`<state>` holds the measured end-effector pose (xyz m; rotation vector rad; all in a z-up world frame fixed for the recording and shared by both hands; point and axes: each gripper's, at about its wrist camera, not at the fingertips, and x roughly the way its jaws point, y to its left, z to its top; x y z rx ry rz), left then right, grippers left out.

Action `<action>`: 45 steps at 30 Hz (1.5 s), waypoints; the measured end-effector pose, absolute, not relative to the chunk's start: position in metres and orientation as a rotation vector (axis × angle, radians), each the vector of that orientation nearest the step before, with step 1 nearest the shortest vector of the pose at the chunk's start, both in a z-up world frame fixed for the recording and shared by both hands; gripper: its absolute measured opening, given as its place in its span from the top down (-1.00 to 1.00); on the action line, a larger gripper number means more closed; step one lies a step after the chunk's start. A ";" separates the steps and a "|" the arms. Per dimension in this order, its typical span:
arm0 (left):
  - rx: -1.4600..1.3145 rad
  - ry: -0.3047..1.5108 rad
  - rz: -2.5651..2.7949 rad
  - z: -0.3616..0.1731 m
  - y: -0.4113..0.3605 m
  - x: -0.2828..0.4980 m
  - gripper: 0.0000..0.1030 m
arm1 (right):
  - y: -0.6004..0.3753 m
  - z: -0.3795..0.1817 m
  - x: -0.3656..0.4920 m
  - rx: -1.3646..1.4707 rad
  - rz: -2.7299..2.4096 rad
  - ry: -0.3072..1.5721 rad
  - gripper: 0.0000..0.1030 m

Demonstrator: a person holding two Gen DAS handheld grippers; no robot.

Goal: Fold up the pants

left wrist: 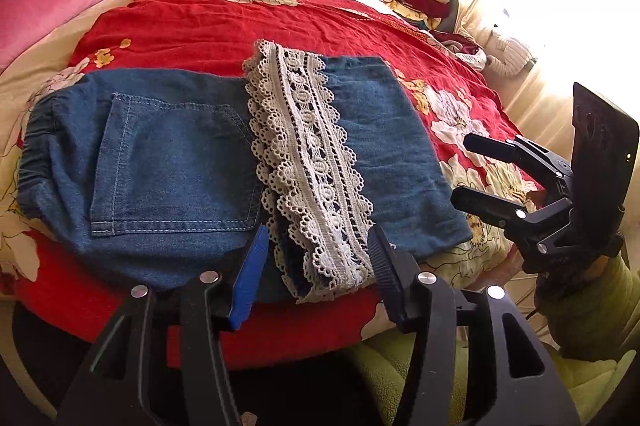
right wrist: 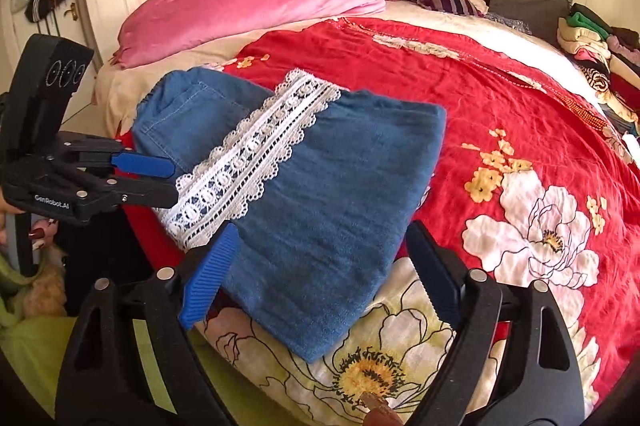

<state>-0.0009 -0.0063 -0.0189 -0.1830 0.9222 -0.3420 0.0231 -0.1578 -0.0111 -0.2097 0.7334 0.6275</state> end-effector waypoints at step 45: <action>-0.356 0.841 0.038 -0.008 0.129 -0.021 -0.91 | -0.038 0.054 0.106 -0.239 0.808 0.694 -0.82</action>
